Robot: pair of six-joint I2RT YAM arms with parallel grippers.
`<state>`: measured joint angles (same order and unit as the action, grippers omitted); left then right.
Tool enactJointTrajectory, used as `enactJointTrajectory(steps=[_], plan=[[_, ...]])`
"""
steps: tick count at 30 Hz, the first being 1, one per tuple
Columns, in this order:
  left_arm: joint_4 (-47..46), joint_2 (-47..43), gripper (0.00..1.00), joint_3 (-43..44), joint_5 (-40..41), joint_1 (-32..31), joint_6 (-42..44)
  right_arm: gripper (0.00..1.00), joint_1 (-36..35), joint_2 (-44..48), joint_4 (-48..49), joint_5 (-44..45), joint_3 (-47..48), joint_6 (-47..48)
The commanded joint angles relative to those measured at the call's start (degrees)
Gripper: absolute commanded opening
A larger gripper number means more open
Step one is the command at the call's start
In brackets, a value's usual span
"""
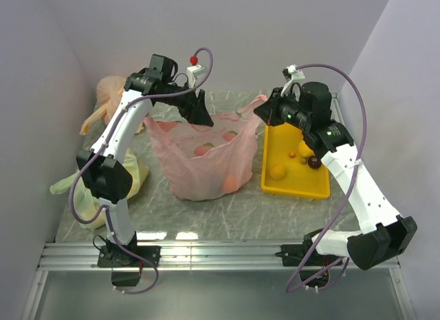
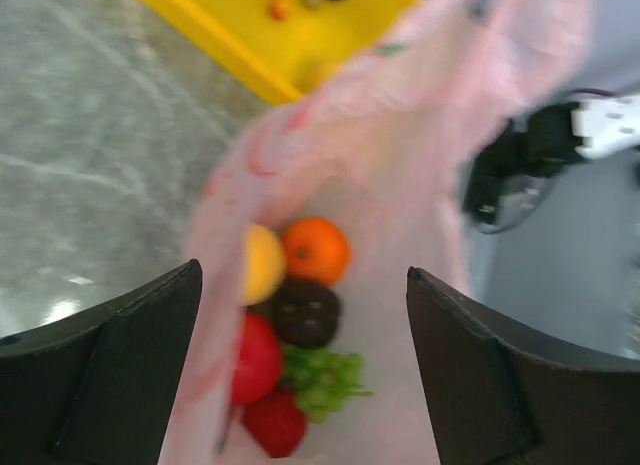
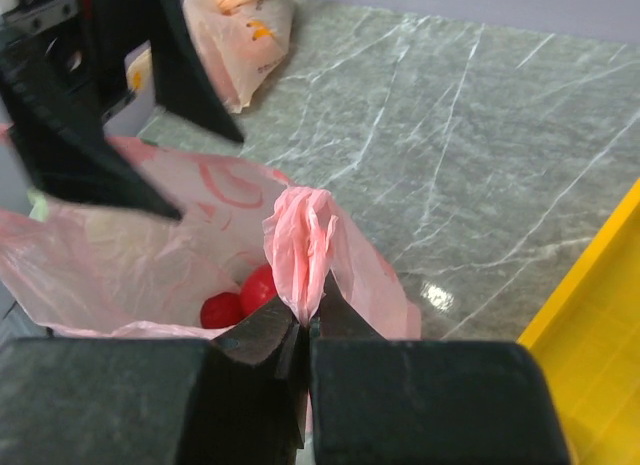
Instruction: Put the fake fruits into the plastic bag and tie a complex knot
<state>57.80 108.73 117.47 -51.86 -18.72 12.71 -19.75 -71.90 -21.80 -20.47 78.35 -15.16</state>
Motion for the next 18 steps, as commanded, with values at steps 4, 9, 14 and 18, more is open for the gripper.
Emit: enactJointTrajectory(steps=[4, 9, 14, 18], plan=[[2.08, -2.11, 0.87, -4.86, -7.83, -2.11, -3.03, 0.00, -0.38, -3.85, 6.94, 3.42, 1.98, 0.40], [-0.59, -2.82, 0.91, -6.29, 4.63, -4.48, -5.69, 0.00, -0.55, -5.53, 8.62, 2.89, 2.69, -0.05], [-4.00, -4.48, 0.95, -9.09, 8.88, -5.01, -5.50, 0.00, -0.56, -7.55, 8.79, 3.50, 3.83, 0.48], [-4.89, -5.63, 0.98, -10.07, 6.86, -5.01, -4.45, 0.00, -0.64, -8.26, 8.80, 4.38, 4.36, 1.01]])
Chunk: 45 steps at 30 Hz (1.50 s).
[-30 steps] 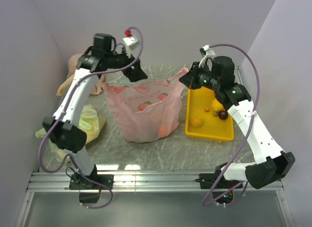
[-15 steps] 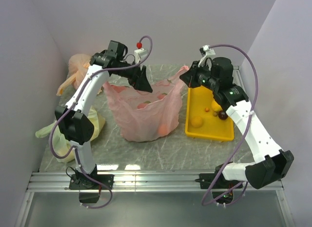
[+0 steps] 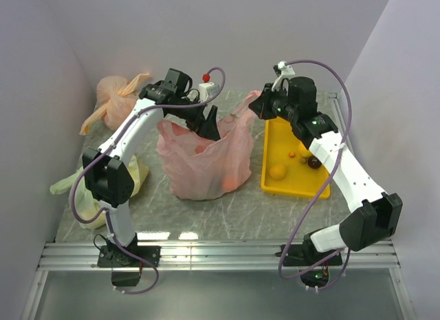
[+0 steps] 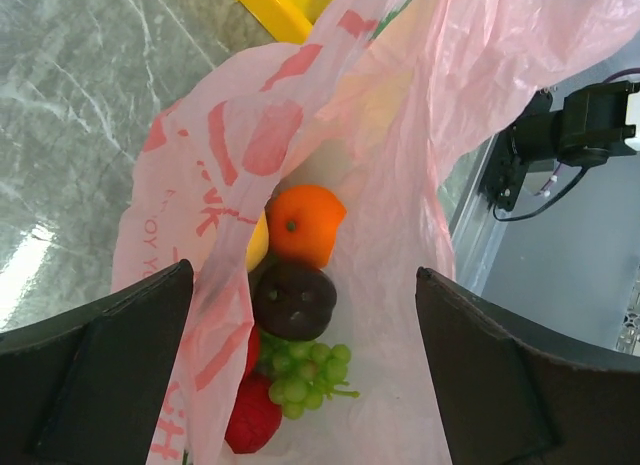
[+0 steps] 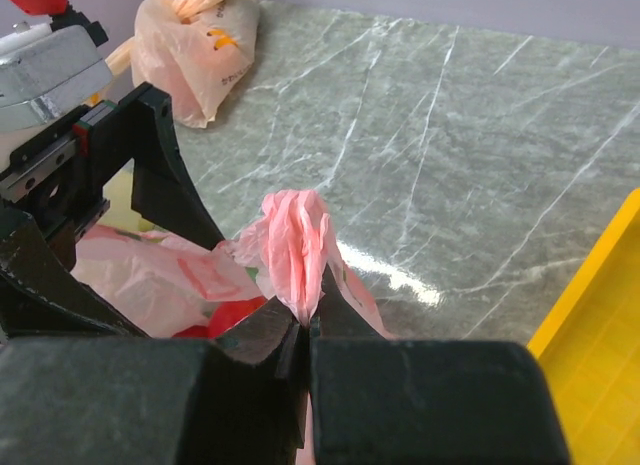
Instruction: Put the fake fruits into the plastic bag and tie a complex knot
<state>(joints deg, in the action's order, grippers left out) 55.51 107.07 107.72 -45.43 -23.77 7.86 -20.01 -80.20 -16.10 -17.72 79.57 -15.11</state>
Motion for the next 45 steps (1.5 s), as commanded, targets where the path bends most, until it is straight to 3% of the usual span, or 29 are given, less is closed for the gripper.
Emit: enactJointTrajectory(steps=[1, 5, 8, 14, 20, 28, 36, 40, 45], plan=[[-2.07, -3.88, 0.99, 0.20, -0.53, -0.05, 0.67, 0.00, -0.38, -0.13, 3.26, 1.72, 3.22, 1.05], [0.83, -2.39, 0.98, 1.88, -4.47, 0.21, 1.55, 0.00, -0.47, -0.22, 3.70, 2.25, 3.49, 1.49], [-2.15, -2.56, 0.99, 1.35, -7.73, 1.35, -2.13, 0.00, -0.99, 0.22, 4.32, 1.90, 2.70, 2.98], [-1.37, -1.07, 0.97, 3.37, -13.01, 2.15, -3.64, 0.00, -3.89, 3.30, 8.36, 5.66, -3.10, 8.96], [1.88, -0.54, 0.97, 3.37, -12.76, 1.62, 0.04, 0.00, -4.07, 1.46, 8.63, 9.27, -1.79, 7.56], [-2.06, -3.08, 0.98, -1.46, -0.55, -1.45, 0.57, 0.00, -3.98, -0.04, 7.14, 9.98, 1.29, 5.01], [-13.22, -8.36, 0.96, -9.19, 19.29, -3.48, 2.69, 0.00, -3.90, 1.54, 5.82, 8.75, 0.50, 5.62], [-18.67, -11.26, 0.95, -12.27, 23.54, -3.57, 4.62, 0.00, -3.81, 3.74, 5.81, 7.61, -1.43, 6.41], [-18.07, -10.04, 0.99, -12.97, 21.71, -3.65, 7.08, 0.00, -3.55, 5.67, 6.08, 5.68, -2.84, 5.89]])
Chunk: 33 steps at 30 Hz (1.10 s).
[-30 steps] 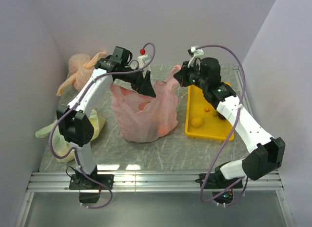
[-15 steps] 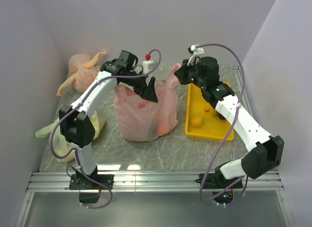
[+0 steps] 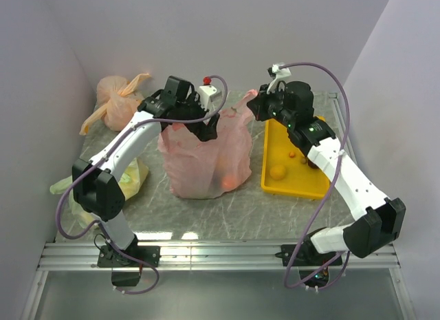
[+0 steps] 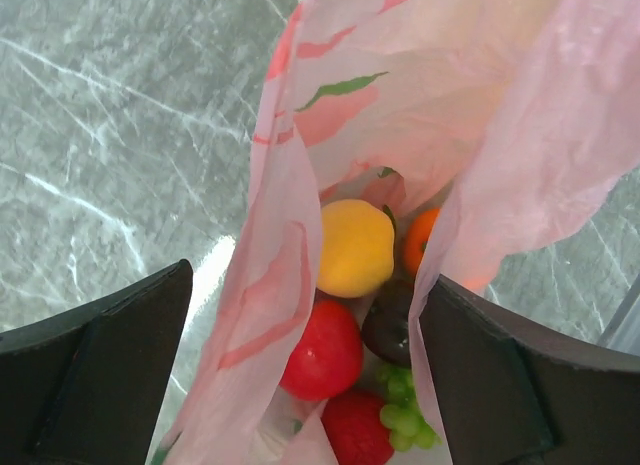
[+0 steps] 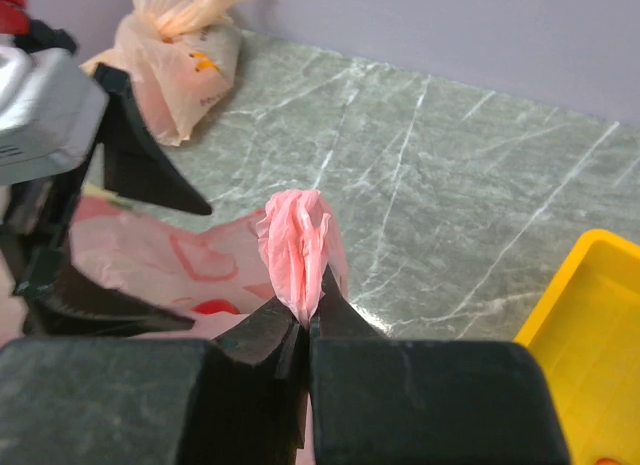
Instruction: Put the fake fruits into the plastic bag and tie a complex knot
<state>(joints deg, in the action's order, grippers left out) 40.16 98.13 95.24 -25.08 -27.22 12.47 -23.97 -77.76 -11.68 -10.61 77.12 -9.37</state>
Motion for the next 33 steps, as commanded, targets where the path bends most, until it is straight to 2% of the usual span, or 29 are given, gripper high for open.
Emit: enactJointTrajectory(steps=[1, 6, 9, 11, 16, 17, 18, 19, 20, 21, 22, 24, 27, 30, 33], plan=[[-2.63, -0.57, 0.99, -0.58, -0.91, -0.20, 2.65, 0.00, 0.41, 3.31, 1.84, -1.69, -0.39, -0.12], [-1.23, 1.98, 0.96, -0.24, -8.39, -0.20, 2.74, 0.00, 0.50, 3.49, 1.93, -1.78, -0.22, -0.74], [0.79, 3.04, 0.81, -0.58, -13.05, -0.11, 3.26, 0.00, 0.94, 3.23, 2.28, -1.26, -0.39, -1.18], [2.37, 2.25, 0.68, -3.20, -15.86, -0.11, 5.80, 0.00, 1.81, 2.61, 2.45, -1.08, -0.57, -2.40], [2.91, -2.06, 0.65, -13.75, -18.25, -0.38, 14.23, 0.00, 4.19, -3.01, -2.02, -10.46, 3.11, -3.82], [0.99, -2.24, 0.59, -16.64, -17.90, -0.37, 14.42, 0.05, 4.71, -3.71, -1.85, -15.01, 2.69, -4.17], [-0.33, -2.33, 0.52, -17.80, -17.90, -0.37, 13.47, 0.14, 5.07, -4.24, -2.37, -19.32, 2.42, -3.73], [-1.57, -2.24, 0.39, -18.68, -18.07, -0.20, 13.02, 0.25, 5.16, -4.68, -3.60, -21.53, 2.85, -3.38], [-2.62, -2.15, 0.34, -19.30, -18.42, -0.11, 13.19, 0.37, 5.85, -5.03, -5.09, -23.30, 3.03, -3.03], [-3.94, -1.89, 0.30, -19.65, -19.21, 0.06, 13.54, 0.65, 6.47, -4.60, -7.11, -27.93, 2.77, -1.98], [-4.47, -1.89, 0.21, -19.57, -20.09, 0.76, 13.55, 0.78, 7.61, -3.73, -6.95, -29.19, 0.16, -1.89], [-4.31, -1.89, 0.13, -19.04, -22.89, 1.90, 14.85, 0.91, 11.89, 1.08, -3.64, -33.39, -4.15, -1.18], [-2.73, -1.01, 0.09, -17.46, -28.17, 3.75, 18.18, 0.99, 16.48, 7.59, -0.45, -41.29, -11.37, 2.06], [3.42, 1.01, 0.08, -14.13, -33.79, 4.81, 24.33, 1.00, 16.76, 11.04, -4.47, -45.54, -13.40, 12.94], [12.37, 5.74, 0.08, -9.12, -37.49, 4.99, 31.18, 1.00, 16.50, 13.33, -2.65, -48.28, -17.35, 18.84]])
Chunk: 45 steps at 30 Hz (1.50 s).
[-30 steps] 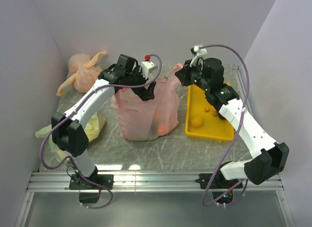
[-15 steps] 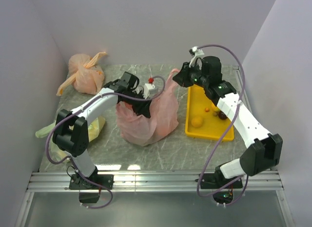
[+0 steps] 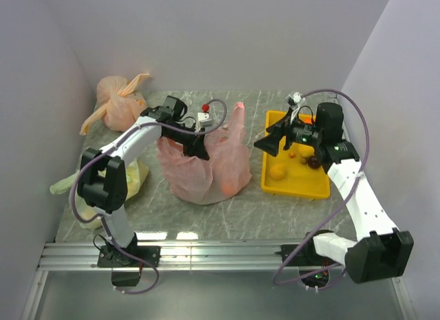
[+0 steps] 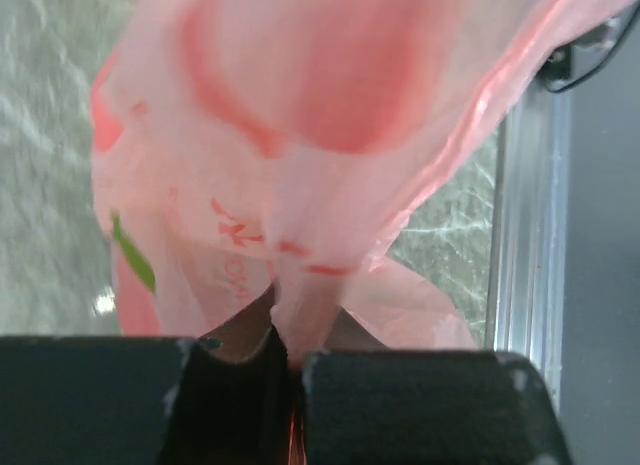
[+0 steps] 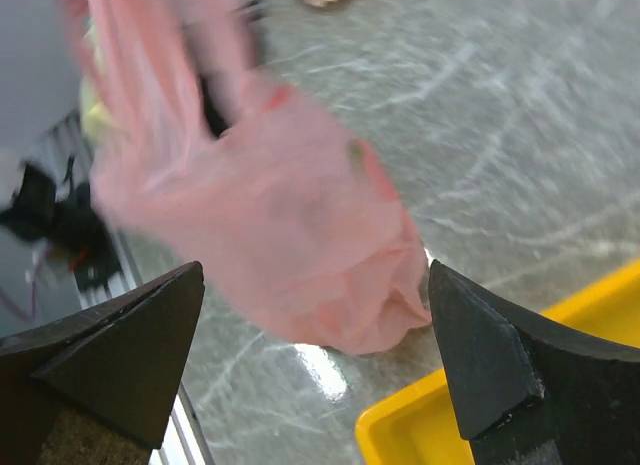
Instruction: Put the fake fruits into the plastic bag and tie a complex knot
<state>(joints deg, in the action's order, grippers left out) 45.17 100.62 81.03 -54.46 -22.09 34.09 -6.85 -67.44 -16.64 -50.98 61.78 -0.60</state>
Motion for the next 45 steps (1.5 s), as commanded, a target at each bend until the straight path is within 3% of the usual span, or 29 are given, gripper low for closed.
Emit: enactJointTrajectory(steps=[1, 6, 12, 16, 19, 21, 22, 23, 24, 25, 32, 36, 40, 45], plan=[[9.31, 4.23, 0.08, 6.32, -8.38, -0.06, 10.47, 1.00, -0.79, 3.36, 3.36, -8.17, -3.75, 11.22], [18.28, 8.10, 0.08, 11.51, -11.02, -0.06, 17.14, 1.00, -3.51, 3.37, 13.17, -8.35, -9.38, 17.12], [22.49, 10.03, 0.10, 13.01, -12.78, -0.24, 20.48, 1.00, -10.63, -5.14, 31.64, -6.59, -12.39, 12.21], [22.07, 11.09, 0.11, 13.10, -12.08, -0.76, 19.97, 0.99, -12.57, -11.12, 36.85, -7.46, -10.72, 9.48], [17.78, 11.44, 0.17, 11.78, -11.90, -1.03, 16.38, 0.91, -14.68, -15.16, 37.91, -7.47, -9.66, 7.73], [13.83, 10.40, 0.27, 10.64, -11.29, -1.29, 9.64, 0.75, -15.99, -16.40, 37.65, -7.03, -8.61, 6.67], [6.24, 9.69, 0.29, 8.46, -9.28, -1.29, 5.51, 0.67, -16.00, -16.93, 37.30, -7.03, -8.26, 5.45], [2.68, 8.81, 0.32, 7.31, -7.87, -1.29, -1.84, 0.38, -16.09, -17.46, 36.69, -7.11, -7.91, 4.91], [-0.57, 6.63, 0.38, 6.16, -6.90, -1.29, -3.74, 0.24, -16.00, -17.64, 34.51, -5.72, -7.03, 4.30], [-4.78, 5.48, 0.41, 3.98, -4.63, -1.21, -6.72, 0.01, -15.91, -17.38, 32.92, -4.84, -6.50, 2.38], [-23.51, -10.58, 0.54, -7.63, 5.22, 0.46, -16.93, 0.00, -10.99, -11.41, 23.00, 7.27, -9.74, -18.36], [-27.14, -16.93, 0.66, -11.68, 5.86, 0.73, -17.03, 0.00, -10.90, -9.73, 15.44, 11.69, -10.10, -27.24], [-26.18, -17.21, 0.67, -10.90, 6.11, -0.67, -15.63, 0.00, -11.08, -11.57, 14.71, 12.93, -10.63, -36.81], [-27.77, -13.17, 0.68, -9.32, 11.03, -3.04, -16.07, 0.00, -10.99, -12.80, 13.31, 13.71, -10.36, -39.30]])
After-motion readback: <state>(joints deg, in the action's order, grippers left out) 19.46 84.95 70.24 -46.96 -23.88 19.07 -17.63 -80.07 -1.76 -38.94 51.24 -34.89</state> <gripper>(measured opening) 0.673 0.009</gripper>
